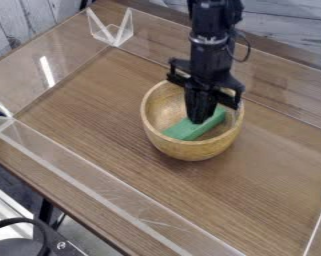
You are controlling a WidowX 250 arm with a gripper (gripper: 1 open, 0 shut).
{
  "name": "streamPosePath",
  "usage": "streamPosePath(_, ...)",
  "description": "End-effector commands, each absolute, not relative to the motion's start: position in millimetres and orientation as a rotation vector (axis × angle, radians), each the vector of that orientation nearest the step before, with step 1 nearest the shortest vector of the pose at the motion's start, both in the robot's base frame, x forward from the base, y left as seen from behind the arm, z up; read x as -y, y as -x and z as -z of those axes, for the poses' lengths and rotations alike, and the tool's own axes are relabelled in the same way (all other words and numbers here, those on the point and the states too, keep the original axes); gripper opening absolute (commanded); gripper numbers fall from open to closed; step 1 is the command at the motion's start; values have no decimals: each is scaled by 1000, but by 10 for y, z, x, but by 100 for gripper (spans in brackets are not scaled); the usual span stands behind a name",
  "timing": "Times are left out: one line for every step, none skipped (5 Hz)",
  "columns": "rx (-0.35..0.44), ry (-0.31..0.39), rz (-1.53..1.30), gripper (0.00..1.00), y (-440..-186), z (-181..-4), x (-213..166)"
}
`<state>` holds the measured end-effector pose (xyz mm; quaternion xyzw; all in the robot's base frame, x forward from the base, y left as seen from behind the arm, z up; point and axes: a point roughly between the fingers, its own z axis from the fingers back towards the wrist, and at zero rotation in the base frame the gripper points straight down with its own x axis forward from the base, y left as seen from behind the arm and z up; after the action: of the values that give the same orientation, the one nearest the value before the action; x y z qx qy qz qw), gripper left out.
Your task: Remove the green block from inside the brown bowl and put it on the table
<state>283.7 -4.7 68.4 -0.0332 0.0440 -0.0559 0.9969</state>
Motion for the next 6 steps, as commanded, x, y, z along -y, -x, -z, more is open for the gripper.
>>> streamPosePath(50, 46, 95, 0, -3008, -1194, -35)
streamPosePath(105, 31, 73, 0, -3054, -1511, -108)
streamPosePath(110, 31, 75, 0, -3053, -1505, -115)
streamPosePath(99, 33, 75, 0, -3048, -1447, -121)
streamPosePath(88, 35, 75, 0, -3043, -1391, -128)
streamPosePath(75, 36, 75, 100, -3035, -1346, -130)
